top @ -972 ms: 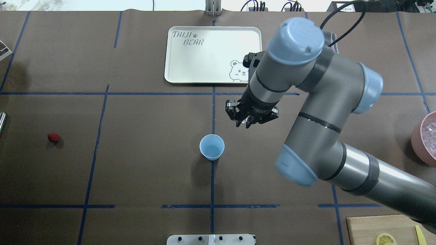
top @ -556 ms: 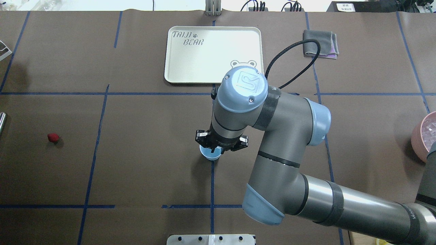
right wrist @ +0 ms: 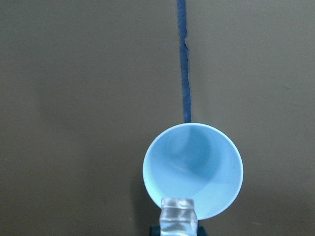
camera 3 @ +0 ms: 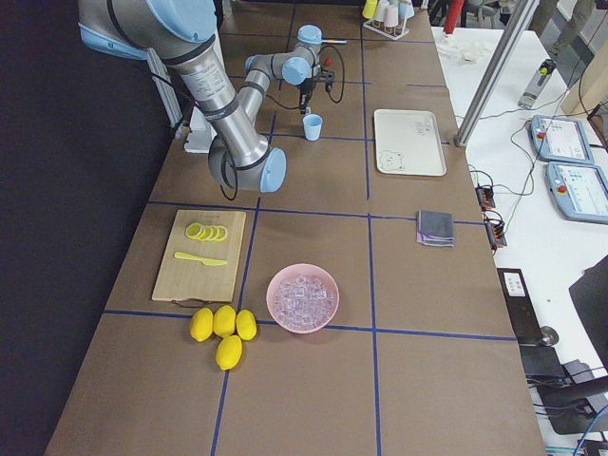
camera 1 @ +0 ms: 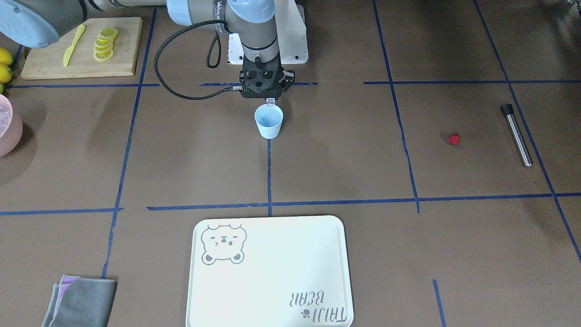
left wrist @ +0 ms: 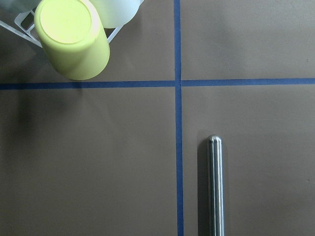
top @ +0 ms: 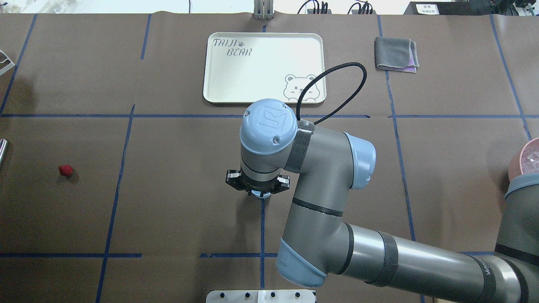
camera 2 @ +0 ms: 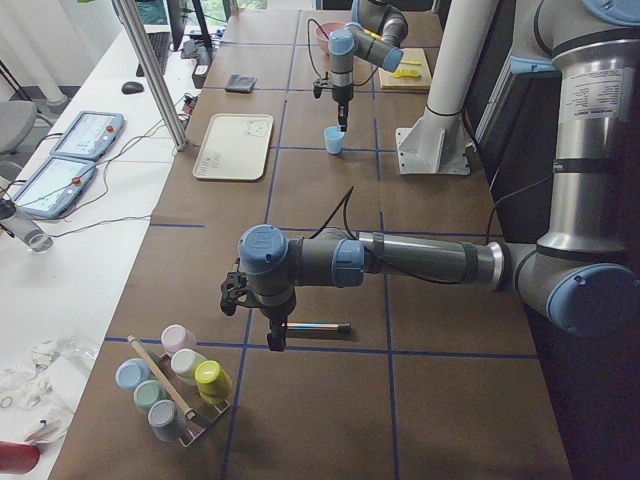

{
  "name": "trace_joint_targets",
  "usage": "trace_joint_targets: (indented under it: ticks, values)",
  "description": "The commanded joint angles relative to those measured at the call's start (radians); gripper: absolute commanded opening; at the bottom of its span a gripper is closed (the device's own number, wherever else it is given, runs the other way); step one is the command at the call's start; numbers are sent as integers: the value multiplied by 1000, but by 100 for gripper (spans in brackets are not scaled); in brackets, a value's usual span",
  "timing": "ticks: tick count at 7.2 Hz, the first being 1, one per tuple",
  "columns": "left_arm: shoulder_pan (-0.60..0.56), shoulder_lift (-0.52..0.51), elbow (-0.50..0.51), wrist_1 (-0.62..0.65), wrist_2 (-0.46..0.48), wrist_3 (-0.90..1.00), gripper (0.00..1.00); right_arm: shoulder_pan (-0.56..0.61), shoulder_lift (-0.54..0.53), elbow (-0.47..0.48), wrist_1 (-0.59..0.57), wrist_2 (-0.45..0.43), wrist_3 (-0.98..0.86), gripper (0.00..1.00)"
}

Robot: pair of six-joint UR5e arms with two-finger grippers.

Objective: Mash ice and strawberries in cup
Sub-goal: 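Open the right gripper to drop the ice cube into the cup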

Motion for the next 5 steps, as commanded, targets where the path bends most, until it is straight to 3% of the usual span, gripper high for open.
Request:
trace_joint_targets:
  ticks: [1, 4, 5]
  values:
    - [0, 0, 0, 0, 0, 0, 100, 7, -11, -3, 0, -21, -3, 0]
    - [0, 0, -3, 0, 0, -1, 100, 9, -12, -5, 0, -26, -4, 3]
    - [0, -2, -1, 0, 0, -1, 100, 9, -10, -6, 0, -26, -4, 14]
